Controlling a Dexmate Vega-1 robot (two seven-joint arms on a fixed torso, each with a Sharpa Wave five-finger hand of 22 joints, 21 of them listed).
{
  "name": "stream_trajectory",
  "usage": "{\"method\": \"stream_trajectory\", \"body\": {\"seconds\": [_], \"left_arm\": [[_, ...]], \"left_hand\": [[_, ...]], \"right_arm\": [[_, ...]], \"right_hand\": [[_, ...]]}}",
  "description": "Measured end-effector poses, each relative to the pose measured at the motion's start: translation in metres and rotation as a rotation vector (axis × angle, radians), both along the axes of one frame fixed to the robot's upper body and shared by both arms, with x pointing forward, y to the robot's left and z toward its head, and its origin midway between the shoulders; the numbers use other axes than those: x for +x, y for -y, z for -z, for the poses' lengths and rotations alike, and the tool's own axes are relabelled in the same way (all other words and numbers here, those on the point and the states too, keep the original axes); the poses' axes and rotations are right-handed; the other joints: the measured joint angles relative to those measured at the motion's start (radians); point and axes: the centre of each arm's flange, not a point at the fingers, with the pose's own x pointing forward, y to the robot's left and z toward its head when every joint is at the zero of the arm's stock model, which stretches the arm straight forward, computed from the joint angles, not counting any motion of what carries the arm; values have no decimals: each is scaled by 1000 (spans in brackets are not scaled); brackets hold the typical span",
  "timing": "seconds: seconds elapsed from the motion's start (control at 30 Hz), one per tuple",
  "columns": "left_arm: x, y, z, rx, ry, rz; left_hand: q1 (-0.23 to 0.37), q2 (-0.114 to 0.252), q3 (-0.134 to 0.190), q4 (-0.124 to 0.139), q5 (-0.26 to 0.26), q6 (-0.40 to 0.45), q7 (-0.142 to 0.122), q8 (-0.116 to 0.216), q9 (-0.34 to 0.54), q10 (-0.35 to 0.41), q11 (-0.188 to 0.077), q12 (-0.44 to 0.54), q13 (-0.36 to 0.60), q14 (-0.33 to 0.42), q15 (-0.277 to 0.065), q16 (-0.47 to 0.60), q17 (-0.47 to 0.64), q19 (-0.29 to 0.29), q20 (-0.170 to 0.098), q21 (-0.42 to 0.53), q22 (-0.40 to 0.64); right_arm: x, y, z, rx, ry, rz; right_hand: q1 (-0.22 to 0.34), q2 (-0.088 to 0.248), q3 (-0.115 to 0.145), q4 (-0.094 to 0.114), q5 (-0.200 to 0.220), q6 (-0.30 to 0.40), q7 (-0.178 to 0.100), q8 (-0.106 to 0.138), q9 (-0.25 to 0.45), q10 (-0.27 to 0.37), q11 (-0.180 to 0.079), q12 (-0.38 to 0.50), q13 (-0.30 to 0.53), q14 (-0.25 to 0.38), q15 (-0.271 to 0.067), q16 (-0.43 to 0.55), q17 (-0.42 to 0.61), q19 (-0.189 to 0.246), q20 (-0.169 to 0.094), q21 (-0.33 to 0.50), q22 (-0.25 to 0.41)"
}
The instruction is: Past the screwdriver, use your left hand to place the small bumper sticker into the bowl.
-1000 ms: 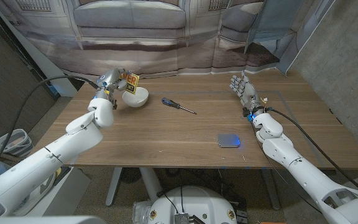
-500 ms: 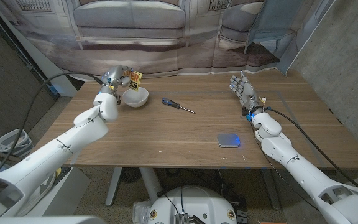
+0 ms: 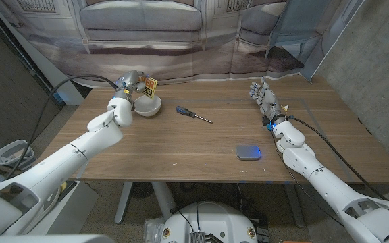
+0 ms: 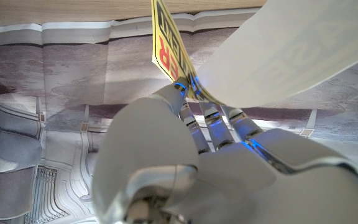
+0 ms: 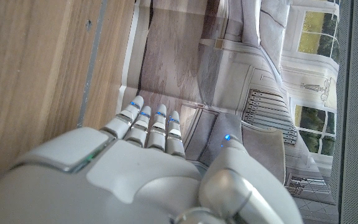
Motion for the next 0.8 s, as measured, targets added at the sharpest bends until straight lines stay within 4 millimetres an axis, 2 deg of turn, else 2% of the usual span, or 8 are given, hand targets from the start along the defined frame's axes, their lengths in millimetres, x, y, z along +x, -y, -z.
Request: {"method": "stream_trajectory", "body": {"seconds": [0.57,0.8], "left_arm": [[24,5,9,7,-60,15],[35,7,20,2,-94,19]], "left_hand": [[-5,-5,0,0,0,5,-5,0,0,5,-3,0,0,5,5,0,1,-9,-2,12,0],[-5,-5,0,0,0,11,0,0,0,12,-2,-6,0,5,5,0,5,-9,-2,15,-5]], "right_arm": [[1,-3,2,8,-3,3],[1,-4,3,10,0,4]], "right_hand": [[0,0,0,0,-7,0,0,0,0,0,0,0,0,0,0,0,0,0,0,0,0],[0,0,0,0,-7,0,0,0,0,0,0,0,0,0,0,0,0,0,0,0,0]]}}
